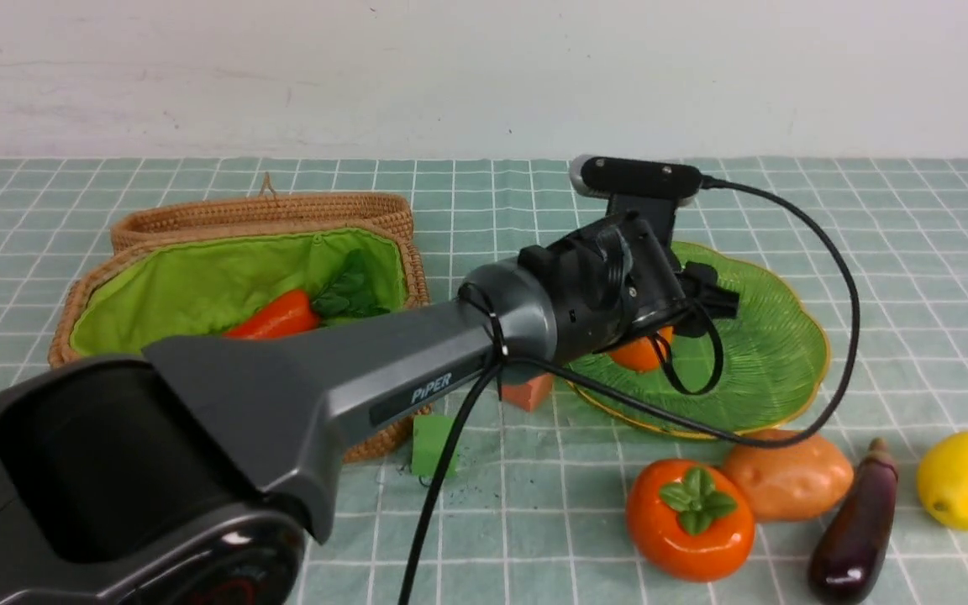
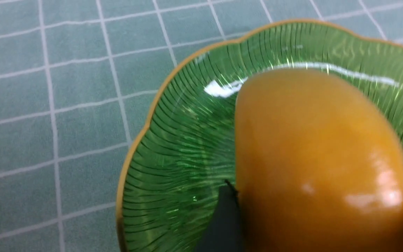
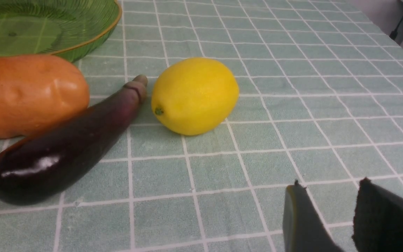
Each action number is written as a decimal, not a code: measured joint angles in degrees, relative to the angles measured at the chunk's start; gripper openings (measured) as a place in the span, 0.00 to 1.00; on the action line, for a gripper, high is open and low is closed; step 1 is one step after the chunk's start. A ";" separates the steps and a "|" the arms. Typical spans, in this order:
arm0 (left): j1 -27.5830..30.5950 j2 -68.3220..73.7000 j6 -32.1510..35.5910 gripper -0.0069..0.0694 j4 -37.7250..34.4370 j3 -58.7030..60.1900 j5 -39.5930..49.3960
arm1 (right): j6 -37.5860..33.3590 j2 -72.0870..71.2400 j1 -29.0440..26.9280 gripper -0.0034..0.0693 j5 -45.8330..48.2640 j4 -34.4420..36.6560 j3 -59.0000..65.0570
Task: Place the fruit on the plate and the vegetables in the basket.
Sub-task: Grab the mango with your left arm and place it on the right plate, then use the right arm to grab a lemon and put it into the right plate
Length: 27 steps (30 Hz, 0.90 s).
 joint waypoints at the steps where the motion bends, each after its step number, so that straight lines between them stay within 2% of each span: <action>1: 0.00 -0.12 -0.77 0.94 0.39 0.00 0.00 | 0.00 0.00 0.00 0.38 0.00 0.00 0.00; 6: -0.05 -1.35 0.69 0.96 0.80 0.00 2.51 | 0.00 0.00 0.00 0.38 0.00 0.00 0.00; 9: -0.06 -3.14 4.24 0.95 0.80 0.00 5.76 | 0.00 0.00 0.00 0.38 0.00 0.00 0.00; 11: -0.06 -4.97 7.51 0.93 0.37 0.00 9.23 | 0.00 0.00 0.00 0.38 0.00 0.00 0.00; 16: -0.06 -13.89 23.61 0.76 -7.16 0.00 29.73 | 0.00 0.00 0.00 0.38 0.00 0.00 0.00; 17: -0.06 -14.67 25.02 0.75 -7.55 0.00 30.68 | 0.00 0.00 0.00 0.38 0.00 0.00 0.00; 18: -0.06 -16.18 27.72 0.71 -9.11 0.00 35.13 | 0.00 0.00 0.00 0.38 0.00 0.00 0.00; 19: -0.06 -19.88 32.05 0.63 -12.26 0.26 39.01 | 0.00 0.00 0.00 0.38 0.00 0.00 0.00; 20: -0.06 -21.80 33.56 0.57 -14.41 0.84 40.25 | 0.00 0.00 0.00 0.38 0.00 0.00 0.00; 21: -0.06 -22.30 33.83 0.54 -15.34 0.99 40.57 | 0.00 0.00 0.00 0.38 0.00 0.00 0.00; 23: -0.06 -30.38 35.15 0.35 -21.64 3.37 41.51 | 0.00 0.00 0.00 0.38 0.00 0.00 0.00; 24: -0.06 -31.00 35.15 0.33 -22.09 3.37 41.51 | 0.00 0.00 0.00 0.38 0.00 0.00 0.00; 25: -0.06 -37.87 34.66 0.17 -25.99 6.09 41.51 | 0.00 0.00 0.00 0.38 0.00 0.00 0.00; 26: -0.06 -38.61 34.55 0.17 -25.99 6.40 41.51 | 0.00 0.00 0.00 0.38 0.00 0.00 0.00; 27: -0.06 -41.63 34.18 0.12 -26.94 7.41 41.51 | 0.00 0.00 0.00 0.38 0.00 0.00 0.00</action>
